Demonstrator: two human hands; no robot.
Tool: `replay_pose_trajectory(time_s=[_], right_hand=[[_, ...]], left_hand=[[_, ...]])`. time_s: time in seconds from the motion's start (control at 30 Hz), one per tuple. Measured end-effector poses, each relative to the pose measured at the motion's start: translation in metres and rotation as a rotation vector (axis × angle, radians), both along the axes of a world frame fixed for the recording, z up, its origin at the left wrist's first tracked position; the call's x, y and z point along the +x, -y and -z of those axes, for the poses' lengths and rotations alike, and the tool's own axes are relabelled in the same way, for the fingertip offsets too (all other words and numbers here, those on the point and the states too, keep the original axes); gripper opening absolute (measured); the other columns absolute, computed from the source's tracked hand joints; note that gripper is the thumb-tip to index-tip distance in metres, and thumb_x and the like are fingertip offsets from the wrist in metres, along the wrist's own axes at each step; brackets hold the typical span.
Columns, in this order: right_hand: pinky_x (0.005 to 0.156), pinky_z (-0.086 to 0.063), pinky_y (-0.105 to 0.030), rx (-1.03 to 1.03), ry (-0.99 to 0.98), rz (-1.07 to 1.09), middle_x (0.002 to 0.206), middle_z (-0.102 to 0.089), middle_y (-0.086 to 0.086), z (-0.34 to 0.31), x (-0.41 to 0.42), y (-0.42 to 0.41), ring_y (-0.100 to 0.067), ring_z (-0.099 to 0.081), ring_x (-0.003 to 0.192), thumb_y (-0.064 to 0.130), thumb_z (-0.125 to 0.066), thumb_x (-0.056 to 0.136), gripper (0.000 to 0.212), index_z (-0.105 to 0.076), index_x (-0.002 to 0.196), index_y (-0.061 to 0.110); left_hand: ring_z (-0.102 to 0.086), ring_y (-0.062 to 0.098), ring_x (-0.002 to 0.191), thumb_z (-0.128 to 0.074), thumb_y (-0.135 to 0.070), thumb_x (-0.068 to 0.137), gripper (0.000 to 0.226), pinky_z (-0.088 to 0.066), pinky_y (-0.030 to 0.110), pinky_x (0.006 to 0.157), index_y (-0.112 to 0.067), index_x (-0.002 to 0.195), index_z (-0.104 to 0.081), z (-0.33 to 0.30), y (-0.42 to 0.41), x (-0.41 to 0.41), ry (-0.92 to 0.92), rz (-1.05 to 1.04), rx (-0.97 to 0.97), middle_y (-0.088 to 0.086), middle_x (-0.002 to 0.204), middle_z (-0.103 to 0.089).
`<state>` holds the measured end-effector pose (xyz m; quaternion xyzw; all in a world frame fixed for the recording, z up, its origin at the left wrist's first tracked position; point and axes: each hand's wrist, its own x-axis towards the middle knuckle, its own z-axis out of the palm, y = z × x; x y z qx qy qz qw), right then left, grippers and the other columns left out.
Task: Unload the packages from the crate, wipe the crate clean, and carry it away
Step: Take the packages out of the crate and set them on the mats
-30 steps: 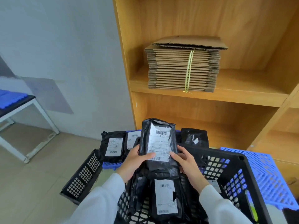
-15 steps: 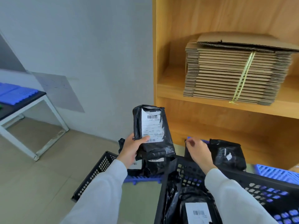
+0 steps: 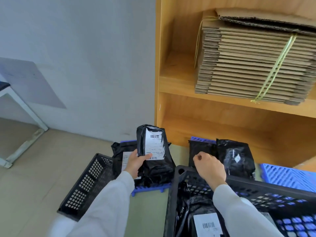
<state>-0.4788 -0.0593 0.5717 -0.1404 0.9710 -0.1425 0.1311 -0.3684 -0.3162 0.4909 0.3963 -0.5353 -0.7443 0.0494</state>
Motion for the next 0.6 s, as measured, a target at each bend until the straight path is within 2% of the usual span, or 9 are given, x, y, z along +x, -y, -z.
replay_pose_trajectory(time_s=[0.13, 0.27, 0.37, 0.47, 0.53, 0.6], right_hand=[[0.059, -0.044, -0.032, 0.028, -0.031, 0.021, 0.075, -0.061, 0.006, 0.001, -0.001, 0.0, -0.021, -0.057, 0.068, 0.042, -0.036, 0.101, 0.033, -0.064, 0.096, 0.026], [0.054, -0.043, -0.029, 0.039, -0.074, 0.044, 0.07, -0.06, 0.007, 0.005, -0.002, 0.001, -0.014, -0.05, 0.058, 0.042, -0.035, 0.102, 0.035, -0.063, 0.089, 0.025], [0.055, -0.042, -0.03, 0.04, -0.084, 0.056, 0.069, -0.058, 0.008, 0.007, -0.003, 0.003, -0.017, -0.051, 0.059, 0.045, -0.035, 0.102, 0.037, -0.062, 0.087, 0.025], [0.056, -0.042, -0.032, 0.057, -0.098, 0.056, 0.067, -0.055, 0.008, 0.006, -0.003, 0.003, -0.022, -0.053, 0.063, 0.048, -0.036, 0.102, 0.038, -0.063, 0.088, 0.026], [0.056, -0.042, -0.032, 0.056, -0.099, 0.058, 0.067, -0.056, 0.008, 0.007, -0.003, 0.003, -0.023, -0.054, 0.063, 0.048, -0.037, 0.101, 0.037, -0.063, 0.088, 0.027], [0.054, -0.039, -0.031, 0.048, -0.091, 0.064, 0.067, -0.056, 0.008, 0.007, -0.003, 0.003, -0.023, -0.053, 0.062, 0.046, -0.038, 0.101, 0.034, -0.063, 0.088, 0.027]], left_hand=[[-0.071, 0.027, 0.109, -0.088, -0.01, 0.078, 0.043, -0.053, 0.05, 0.101, -0.02, 0.116, -0.07, 0.039, 0.002, -0.017, 0.067, 0.01, 0.048, 0.001, 0.11, -0.078], [-0.069, 0.028, 0.111, -0.088, -0.008, 0.078, 0.045, -0.049, 0.051, 0.106, -0.019, 0.117, -0.069, 0.065, 0.005, -0.024, 0.113, 0.011, 0.032, 0.002, 0.113, -0.077], [-0.067, 0.024, 0.113, -0.087, -0.016, 0.081, 0.044, -0.049, 0.044, 0.107, -0.016, 0.121, -0.069, 0.077, 0.005, -0.028, 0.17, 0.048, -0.123, -0.002, 0.117, -0.074], [-0.061, 0.028, 0.126, -0.088, -0.04, 0.074, 0.065, -0.046, 0.047, 0.11, -0.018, 0.131, -0.066, 0.085, 0.003, -0.033, 0.28, 0.109, -0.315, -0.001, 0.131, -0.068], [-0.052, 0.032, 0.135, -0.084, -0.039, 0.08, 0.078, -0.041, 0.047, 0.114, -0.013, 0.146, -0.052, 0.084, 0.0, -0.038, 0.398, 0.128, -0.425, 0.005, 0.145, -0.058], [-0.052, 0.034, 0.134, -0.082, -0.034, 0.083, 0.077, -0.041, 0.047, 0.113, -0.01, 0.148, -0.048, 0.077, -0.005, -0.041, 0.431, 0.117, -0.486, 0.008, 0.146, -0.056]])
